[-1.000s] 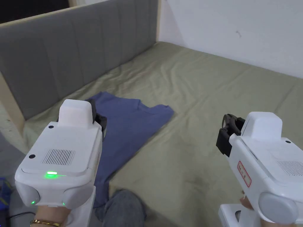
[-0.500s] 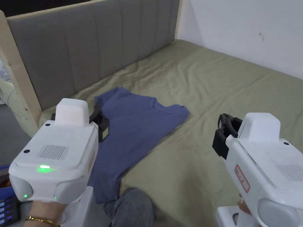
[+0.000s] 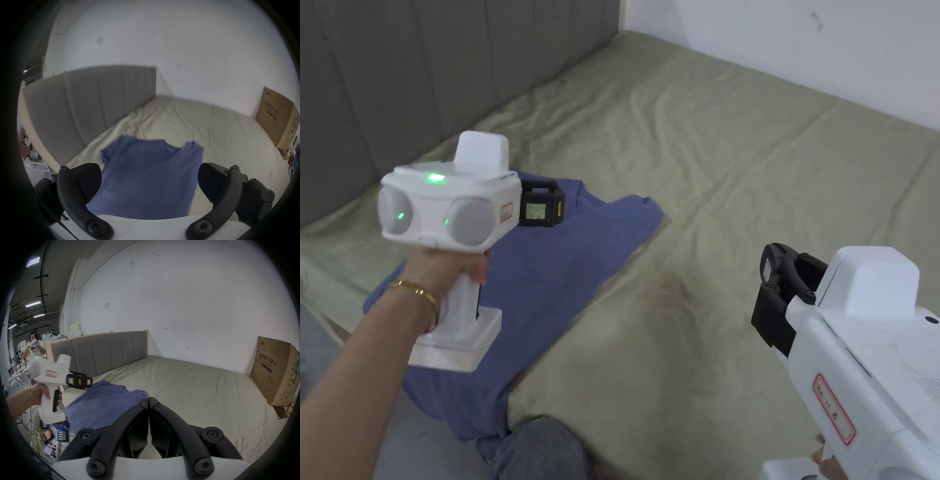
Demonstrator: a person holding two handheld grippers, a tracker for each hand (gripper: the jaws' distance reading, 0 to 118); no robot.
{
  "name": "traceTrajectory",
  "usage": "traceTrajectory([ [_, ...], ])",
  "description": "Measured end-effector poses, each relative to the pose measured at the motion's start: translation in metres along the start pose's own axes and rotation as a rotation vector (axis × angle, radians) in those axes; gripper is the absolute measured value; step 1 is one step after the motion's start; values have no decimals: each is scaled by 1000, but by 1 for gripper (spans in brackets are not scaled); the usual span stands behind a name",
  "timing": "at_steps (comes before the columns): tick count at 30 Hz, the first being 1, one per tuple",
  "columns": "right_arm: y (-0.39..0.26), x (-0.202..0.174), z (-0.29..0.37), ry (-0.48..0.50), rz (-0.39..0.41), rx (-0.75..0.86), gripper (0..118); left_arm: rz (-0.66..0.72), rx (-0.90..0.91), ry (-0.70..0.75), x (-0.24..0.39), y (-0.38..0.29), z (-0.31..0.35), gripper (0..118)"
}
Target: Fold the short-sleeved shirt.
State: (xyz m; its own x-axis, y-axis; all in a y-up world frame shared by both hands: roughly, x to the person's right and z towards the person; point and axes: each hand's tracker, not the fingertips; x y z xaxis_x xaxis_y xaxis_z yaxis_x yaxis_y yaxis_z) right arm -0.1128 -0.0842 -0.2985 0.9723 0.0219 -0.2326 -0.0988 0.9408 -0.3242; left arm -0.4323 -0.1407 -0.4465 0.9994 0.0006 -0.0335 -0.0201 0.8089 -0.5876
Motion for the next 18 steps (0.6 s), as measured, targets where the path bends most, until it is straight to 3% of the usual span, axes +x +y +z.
traceTrajectory([
  [2,-2,2,-9,1,11,-31,0,-25,-158,-46,-2,2,-50,118],
  [6,-10,7,-31,-12,28,-75,0,-205,-355,-53,14,-6,-110,118],
  [10,-20,15,-49,-17,4,-118,0,-165,-496,-22,18,-18,-152,117],
  [14,-31,22,-64,-14,-5,-166,0,-11,-644,-73,9,-23,-170,96],
  [16,-36,24,-69,-16,-7,-185,0,3,-609,-65,8,-20,-163,77],
  [18,-41,27,-70,-14,-22,-192,0,-2,-625,-76,12,-10,-162,29],
])
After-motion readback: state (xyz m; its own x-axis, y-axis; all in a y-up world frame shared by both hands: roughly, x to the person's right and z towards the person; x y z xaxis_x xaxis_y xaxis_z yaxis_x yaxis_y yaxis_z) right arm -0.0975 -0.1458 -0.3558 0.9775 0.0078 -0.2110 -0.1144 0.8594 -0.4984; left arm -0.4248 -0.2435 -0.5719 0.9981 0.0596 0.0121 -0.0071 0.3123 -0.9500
